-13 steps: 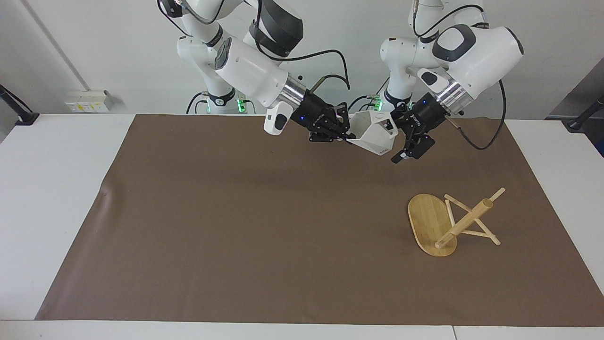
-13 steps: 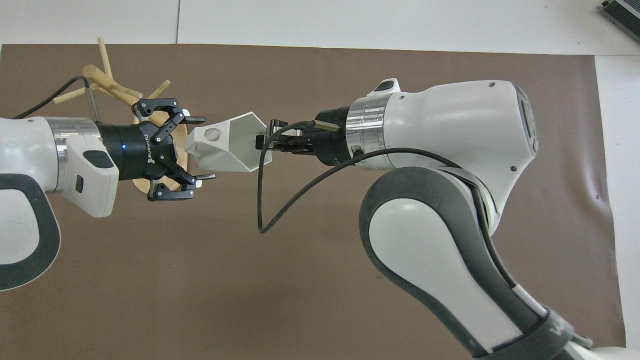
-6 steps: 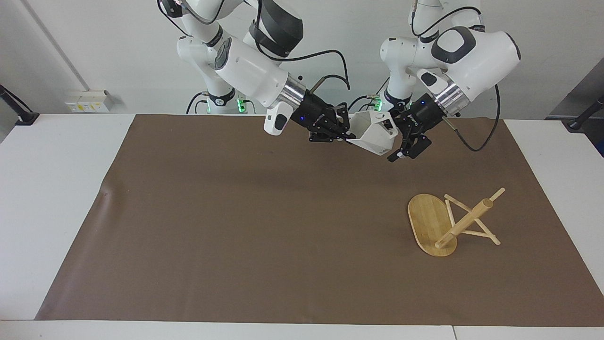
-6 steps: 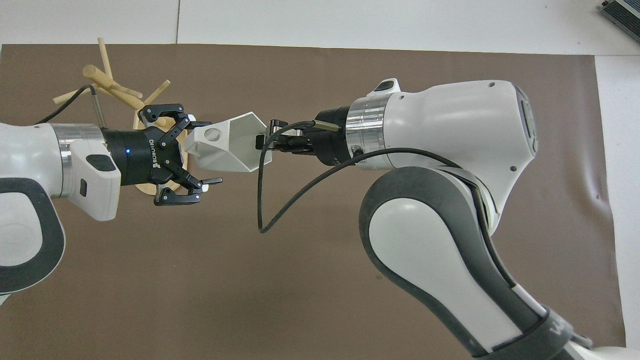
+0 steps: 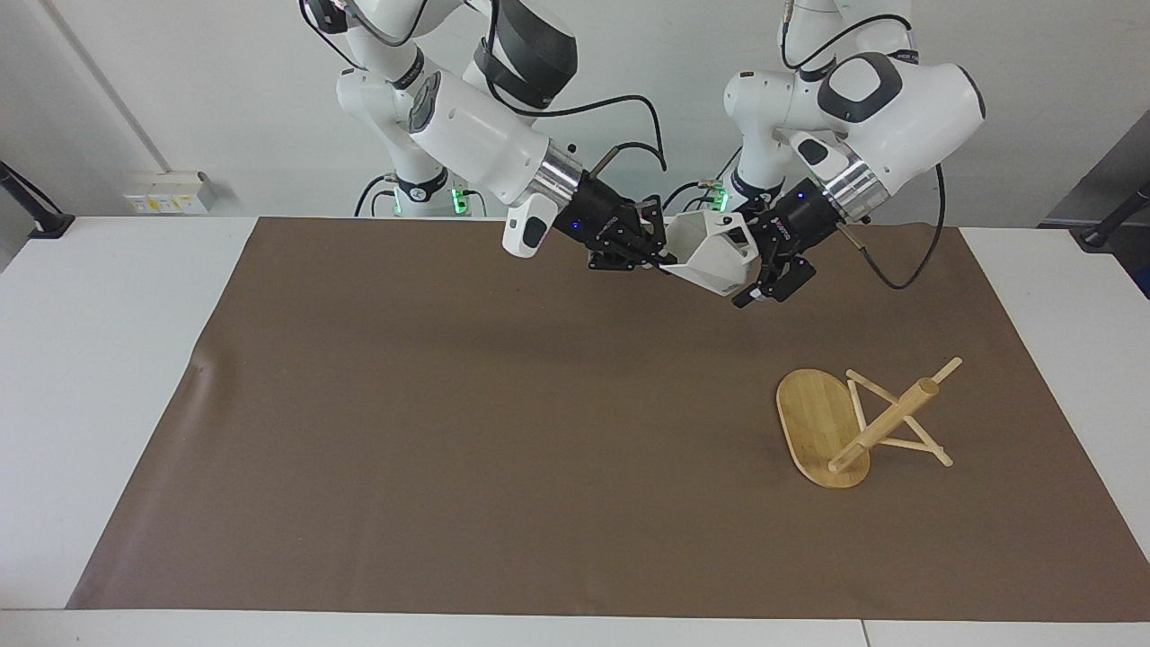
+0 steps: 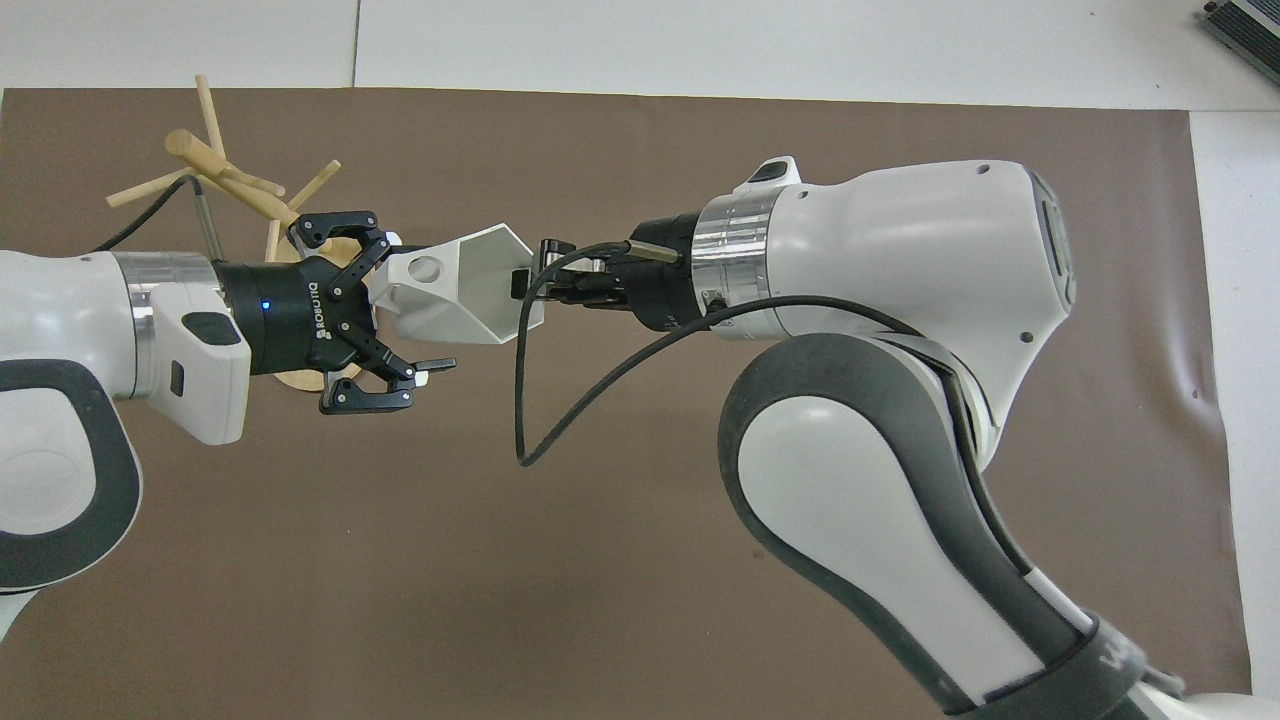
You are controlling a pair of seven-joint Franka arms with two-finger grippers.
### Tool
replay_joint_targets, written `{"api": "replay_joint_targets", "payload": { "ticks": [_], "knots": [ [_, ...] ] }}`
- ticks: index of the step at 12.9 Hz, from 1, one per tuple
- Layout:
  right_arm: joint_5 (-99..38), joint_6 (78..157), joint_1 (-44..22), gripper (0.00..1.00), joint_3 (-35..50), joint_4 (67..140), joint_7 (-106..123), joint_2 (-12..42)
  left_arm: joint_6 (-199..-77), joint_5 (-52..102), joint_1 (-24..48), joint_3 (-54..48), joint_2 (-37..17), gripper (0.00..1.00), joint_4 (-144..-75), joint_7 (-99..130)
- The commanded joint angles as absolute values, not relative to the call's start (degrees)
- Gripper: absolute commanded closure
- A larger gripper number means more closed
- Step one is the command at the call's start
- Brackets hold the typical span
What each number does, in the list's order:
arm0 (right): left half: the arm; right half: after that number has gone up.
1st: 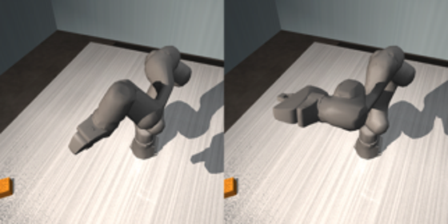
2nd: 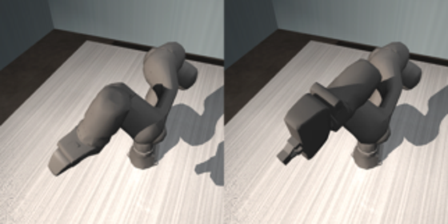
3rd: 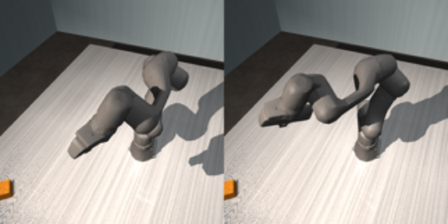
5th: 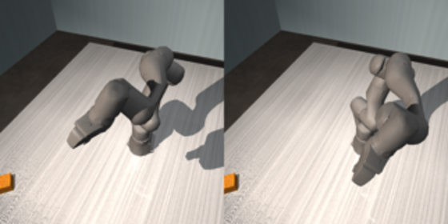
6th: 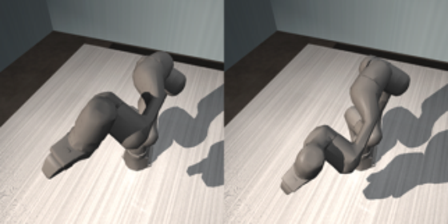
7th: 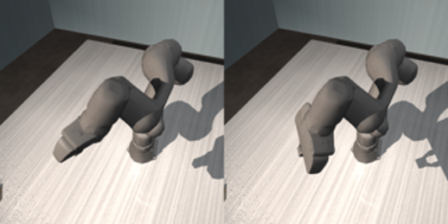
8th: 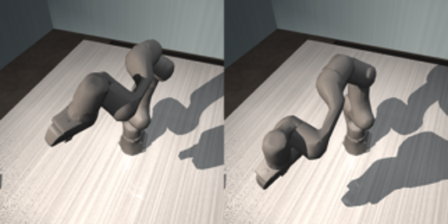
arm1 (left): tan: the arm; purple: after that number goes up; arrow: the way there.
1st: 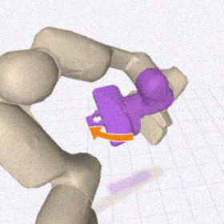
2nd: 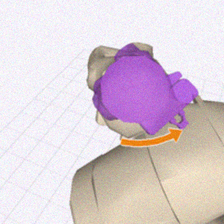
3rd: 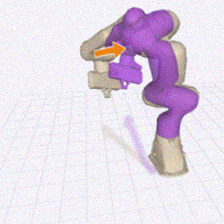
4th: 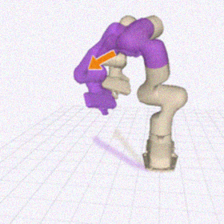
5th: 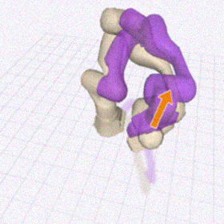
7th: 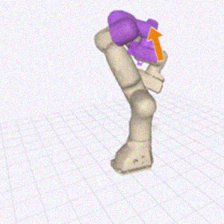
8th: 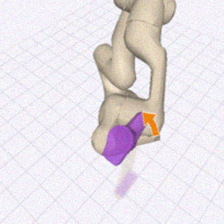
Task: Hang cup on rack
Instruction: 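Grasp the white cup body with the left gripper beside the right gripper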
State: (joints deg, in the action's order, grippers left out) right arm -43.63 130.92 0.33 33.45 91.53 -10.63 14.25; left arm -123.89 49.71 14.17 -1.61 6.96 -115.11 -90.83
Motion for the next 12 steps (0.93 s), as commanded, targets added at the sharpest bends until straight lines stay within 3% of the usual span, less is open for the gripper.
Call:
{"api": "replay_joint_targets", "payload": {
  "ticks": [1, 5, 6, 9, 12],
  "knots": [
    [-44.3, 131.0, 0.8, 1.0, 34.0, 91.5, -11.4, 14.2, -125.5, 51.9, 14.9, -1.3, 8.4, 0.0, -117.2, -92.2],
    [-44.3, 131.0, 0.8, 1.0, 34.0, 91.5, -11.4, 14.2, -125.1, 52.2, 14.9, -1.2, 8.5, 0.02, -117.2, -92.1],
    [-44.3, 131.0, 0.8, 1.0, 34.0, 91.5, -11.4, 14.2, -124.8, 52.2, 14.7, -1.2, 8.5, 0.18, -117.2, -92.1],
    [-44.3, 131.0, 0.8, 1.0, 34.0, 91.5, -11.4, 14.2, -124.5, 52.2, 14.2, -1.2, 8.6, 0.54, -117.2, -92.1],
    [-44.3, 130.9, 0.7, 1.0, 34.0, 91.5, -11.4, 14.2, -124.3, 52.2, 14.2, -1.1, 8.6, 0.83, -117.3, -92.1]
  ]
}}
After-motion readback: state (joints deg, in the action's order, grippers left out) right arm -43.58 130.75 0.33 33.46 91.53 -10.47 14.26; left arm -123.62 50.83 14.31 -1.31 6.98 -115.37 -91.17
